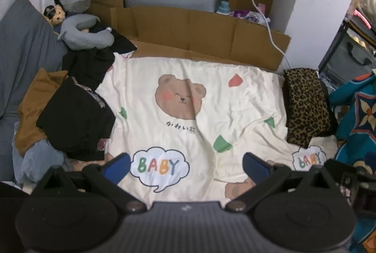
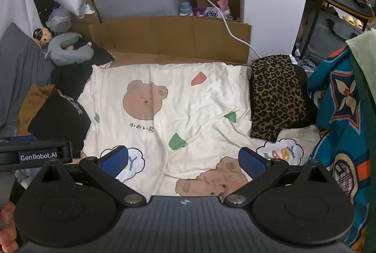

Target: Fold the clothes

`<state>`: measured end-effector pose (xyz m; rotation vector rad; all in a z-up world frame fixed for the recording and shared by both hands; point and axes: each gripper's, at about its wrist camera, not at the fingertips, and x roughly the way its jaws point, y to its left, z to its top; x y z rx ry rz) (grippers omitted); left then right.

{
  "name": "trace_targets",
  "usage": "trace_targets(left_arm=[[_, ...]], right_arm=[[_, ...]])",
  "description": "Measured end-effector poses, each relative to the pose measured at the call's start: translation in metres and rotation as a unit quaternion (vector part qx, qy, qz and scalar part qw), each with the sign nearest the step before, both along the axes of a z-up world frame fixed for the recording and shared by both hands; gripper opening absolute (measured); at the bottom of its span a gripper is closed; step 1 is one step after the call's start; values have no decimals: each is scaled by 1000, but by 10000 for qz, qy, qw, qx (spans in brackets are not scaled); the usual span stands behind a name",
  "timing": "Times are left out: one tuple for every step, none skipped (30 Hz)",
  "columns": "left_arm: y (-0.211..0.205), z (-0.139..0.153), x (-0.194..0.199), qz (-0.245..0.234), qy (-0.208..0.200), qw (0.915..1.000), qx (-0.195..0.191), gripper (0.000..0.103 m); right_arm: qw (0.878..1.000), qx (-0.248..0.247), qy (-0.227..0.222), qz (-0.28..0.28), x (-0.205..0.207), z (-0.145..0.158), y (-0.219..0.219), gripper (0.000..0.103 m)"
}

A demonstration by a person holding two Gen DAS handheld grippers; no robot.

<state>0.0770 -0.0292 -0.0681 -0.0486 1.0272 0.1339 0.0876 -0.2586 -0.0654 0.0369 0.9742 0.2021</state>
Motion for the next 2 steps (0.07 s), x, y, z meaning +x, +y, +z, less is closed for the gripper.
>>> trace_targets(left_arm=[[0, 0, 0, -22, -10, 10000, -7, 103], [-1, -1, -1, -44, -19, 10000, -15, 103]], right_arm=[[10000, -30, -4, 37, 1, 1, 0, 102], [10000, -41, -12, 63, 2, 3, -1, 102]])
